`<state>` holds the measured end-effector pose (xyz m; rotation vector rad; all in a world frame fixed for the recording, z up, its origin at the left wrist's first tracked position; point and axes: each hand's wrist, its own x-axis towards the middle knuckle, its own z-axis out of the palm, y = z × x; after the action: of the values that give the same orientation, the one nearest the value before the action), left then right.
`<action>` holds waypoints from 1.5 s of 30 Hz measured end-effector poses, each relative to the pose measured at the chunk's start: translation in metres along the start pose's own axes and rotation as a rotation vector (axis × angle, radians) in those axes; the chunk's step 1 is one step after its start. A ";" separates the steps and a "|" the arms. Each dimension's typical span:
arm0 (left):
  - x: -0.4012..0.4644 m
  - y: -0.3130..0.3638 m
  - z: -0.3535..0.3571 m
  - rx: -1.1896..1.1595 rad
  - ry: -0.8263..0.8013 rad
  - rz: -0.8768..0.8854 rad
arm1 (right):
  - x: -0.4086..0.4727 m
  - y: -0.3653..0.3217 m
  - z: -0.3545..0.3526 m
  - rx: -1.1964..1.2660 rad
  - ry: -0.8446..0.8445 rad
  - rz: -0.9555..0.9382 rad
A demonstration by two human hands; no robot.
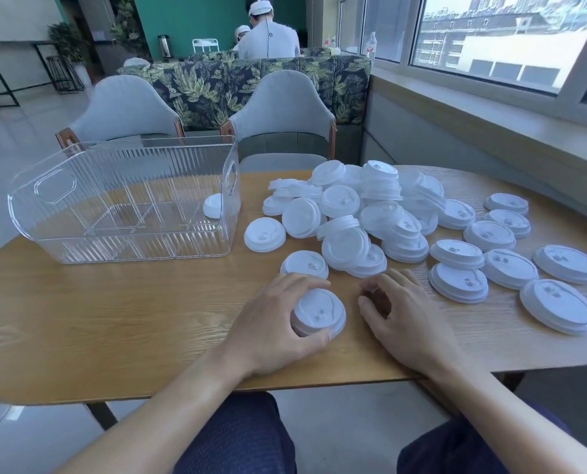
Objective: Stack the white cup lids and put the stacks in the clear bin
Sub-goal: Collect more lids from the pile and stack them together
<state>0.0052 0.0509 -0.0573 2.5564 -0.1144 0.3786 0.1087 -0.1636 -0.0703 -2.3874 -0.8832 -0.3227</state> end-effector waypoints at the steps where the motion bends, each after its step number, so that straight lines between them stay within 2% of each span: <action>1: -0.001 -0.001 0.000 0.004 0.010 -0.013 | 0.000 0.000 0.000 -0.001 -0.001 0.001; 7: -0.006 -0.007 -0.003 -0.048 0.053 -0.062 | 0.002 -0.001 0.001 -0.005 -0.001 -0.007; 12: -0.003 -0.016 -0.007 -0.202 0.202 -0.107 | 0.004 -0.006 0.002 0.027 -0.011 -0.053; 21: 0.021 -0.049 -0.015 -0.229 0.366 -0.193 | 0.032 -0.024 0.025 -0.024 -0.010 -0.175; 34: 0.042 -0.063 -0.014 -0.220 0.413 -0.203 | 0.056 -0.028 0.038 -0.088 -0.058 -0.163; 45: 0.036 -0.057 -0.014 -0.231 0.422 -0.218 | 0.047 -0.028 0.037 -0.076 0.029 -0.161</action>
<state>0.0458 0.1063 -0.0649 2.1826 0.2600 0.7595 0.1270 -0.0999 -0.0693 -2.3787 -1.0699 -0.4594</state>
